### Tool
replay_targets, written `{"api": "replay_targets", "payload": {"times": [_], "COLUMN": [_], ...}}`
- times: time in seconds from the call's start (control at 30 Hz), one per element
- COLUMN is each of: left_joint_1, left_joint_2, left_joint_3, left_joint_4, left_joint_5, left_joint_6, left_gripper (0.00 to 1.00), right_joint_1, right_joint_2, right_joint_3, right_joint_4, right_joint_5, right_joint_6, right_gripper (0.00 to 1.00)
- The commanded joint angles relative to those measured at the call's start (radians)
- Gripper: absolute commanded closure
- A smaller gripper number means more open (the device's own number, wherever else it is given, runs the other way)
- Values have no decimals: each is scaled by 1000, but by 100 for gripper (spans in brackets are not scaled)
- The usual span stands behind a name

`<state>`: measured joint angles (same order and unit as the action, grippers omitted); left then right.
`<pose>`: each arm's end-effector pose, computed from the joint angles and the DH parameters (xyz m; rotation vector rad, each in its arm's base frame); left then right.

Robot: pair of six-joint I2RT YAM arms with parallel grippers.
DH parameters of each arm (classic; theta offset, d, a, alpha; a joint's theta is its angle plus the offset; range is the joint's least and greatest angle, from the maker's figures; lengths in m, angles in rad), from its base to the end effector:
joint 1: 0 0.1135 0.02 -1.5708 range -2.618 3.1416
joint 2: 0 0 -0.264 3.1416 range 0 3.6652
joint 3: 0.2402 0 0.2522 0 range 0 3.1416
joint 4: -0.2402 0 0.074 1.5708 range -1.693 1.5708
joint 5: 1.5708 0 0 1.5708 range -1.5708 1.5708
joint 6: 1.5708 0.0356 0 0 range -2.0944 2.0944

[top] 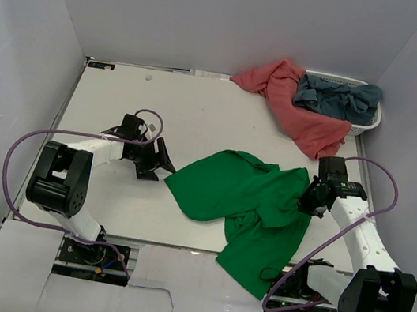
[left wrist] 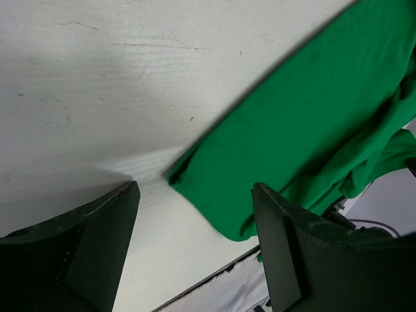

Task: Fold and stack the t-shirts
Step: Flatten out the tshirt

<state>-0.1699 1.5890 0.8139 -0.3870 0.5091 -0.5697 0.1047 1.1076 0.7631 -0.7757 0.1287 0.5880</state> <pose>0.2765 -0.0650 0.1525 -0.4096 2.7853 -0.8926 0.1999 0.0164 0.2250 0.6785 2.5876 0.0460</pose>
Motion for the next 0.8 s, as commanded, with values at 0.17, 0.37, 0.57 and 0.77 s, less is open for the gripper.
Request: {"api": "replay_targets", "payload": {"times": [0.17, 0.37, 0.57, 0.77], "left_joint_1": [-23, -39, -48, -52], "left_joint_2": [37, 65, 89, 112], "left_joint_3": [16, 8, -4, 5], "left_joint_4": [-12, 2, 30, 37], "left_joint_5": [-3, -7, -6, -32], "left_joint_6": [8, 2, -16, -21], "left_gripper": [23, 25, 41, 54], "right_joint_1": [-5, -5, -5, -3], "right_joint_2": [-18, -20, -28, -37], "right_joint_3": [18, 24, 39, 47], "right_joint_4": [7, 7, 3, 0], "right_joint_5": [-6, -6, -4, -6], "right_joint_6": [-11, -13, -16, -19], "right_gripper": [92, 92, 92, 92]}}
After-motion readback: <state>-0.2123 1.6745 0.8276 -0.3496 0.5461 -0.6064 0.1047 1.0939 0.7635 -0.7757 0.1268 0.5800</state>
